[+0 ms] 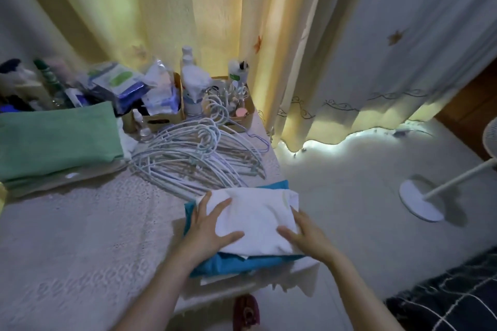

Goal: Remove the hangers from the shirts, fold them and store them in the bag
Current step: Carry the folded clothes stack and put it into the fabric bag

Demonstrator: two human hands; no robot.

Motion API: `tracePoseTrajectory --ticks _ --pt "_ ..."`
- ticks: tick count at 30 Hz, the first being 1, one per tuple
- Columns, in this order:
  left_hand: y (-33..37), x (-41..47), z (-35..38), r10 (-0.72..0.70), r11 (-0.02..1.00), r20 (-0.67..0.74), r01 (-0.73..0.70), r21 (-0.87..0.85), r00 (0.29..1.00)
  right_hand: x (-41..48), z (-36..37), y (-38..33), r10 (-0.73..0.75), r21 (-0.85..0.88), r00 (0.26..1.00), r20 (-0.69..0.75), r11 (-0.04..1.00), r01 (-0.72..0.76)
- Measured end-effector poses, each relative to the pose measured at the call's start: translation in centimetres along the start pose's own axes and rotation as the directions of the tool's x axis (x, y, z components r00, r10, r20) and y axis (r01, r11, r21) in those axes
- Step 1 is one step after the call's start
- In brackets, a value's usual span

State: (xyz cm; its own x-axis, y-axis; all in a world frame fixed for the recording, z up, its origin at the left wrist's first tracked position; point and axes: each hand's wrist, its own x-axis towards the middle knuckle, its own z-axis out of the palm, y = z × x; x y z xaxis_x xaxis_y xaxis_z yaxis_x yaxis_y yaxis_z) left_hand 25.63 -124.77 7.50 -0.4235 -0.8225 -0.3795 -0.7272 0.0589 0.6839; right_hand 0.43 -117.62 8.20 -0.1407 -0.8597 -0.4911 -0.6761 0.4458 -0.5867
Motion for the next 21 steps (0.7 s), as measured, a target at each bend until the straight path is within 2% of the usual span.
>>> tracePoseTrajectory --ticks 4,6,7,8,10,11,13,15,18,21 --pt "0.1 1.7 -0.6 -0.097 0.97 -0.131 0.064 -0.234 0.987 3.3 -2.0 -1.1 -0.051 -0.002 0.998 0.023 0.999 0.051" --pt "-0.7 1.8 -1.2 -0.21 0.937 -0.239 0.125 -0.327 0.948 4.3 -2.4 -1.5 -0.044 0.052 0.999 0.004 0.998 0.043" --pt "-1.3 1.8 -1.4 -0.305 0.912 -0.259 0.202 -0.357 0.917 4.6 -2.3 -1.5 -0.027 0.089 1.0 -0.006 0.996 0.027" --pt "-1.8 1.6 -1.4 -0.41 0.87 -0.233 0.302 -0.39 0.882 4.8 -2.2 -1.5 -0.008 0.121 1.0 -0.015 0.993 0.01" --pt "-2.5 1.4 -1.1 -0.57 0.731 -0.062 0.471 -0.495 0.819 5.3 -1.9 -1.2 0.029 0.165 0.999 -0.013 0.986 -0.027" --pt "-2.7 1.3 -0.8 -0.592 0.652 0.046 0.512 -0.56 0.804 5.5 -2.0 -1.1 0.054 0.183 0.998 0.017 0.981 -0.056" --pt "-2.5 1.1 -0.3 -0.542 0.538 0.204 0.523 -0.662 0.815 5.8 -2.2 -1.1 0.103 0.182 0.99 0.095 0.976 -0.119" --pt "-1.8 0.9 -0.3 -0.479 0.532 0.245 0.501 -0.683 0.843 6.1 -2.4 -1.2 0.129 0.109 0.982 0.137 0.983 -0.145" --pt "-1.4 1.1 -1.1 -0.435 0.578 0.242 0.475 -0.664 0.867 6.2 -3.0 -1.8 0.174 0.021 0.975 0.136 0.984 -0.178" --pt "-1.1 1.2 -2.3 -0.468 0.55 0.254 0.504 -0.666 0.847 6.0 -3.5 -2.0 0.219 0.1 0.968 0.125 0.968 -0.232"
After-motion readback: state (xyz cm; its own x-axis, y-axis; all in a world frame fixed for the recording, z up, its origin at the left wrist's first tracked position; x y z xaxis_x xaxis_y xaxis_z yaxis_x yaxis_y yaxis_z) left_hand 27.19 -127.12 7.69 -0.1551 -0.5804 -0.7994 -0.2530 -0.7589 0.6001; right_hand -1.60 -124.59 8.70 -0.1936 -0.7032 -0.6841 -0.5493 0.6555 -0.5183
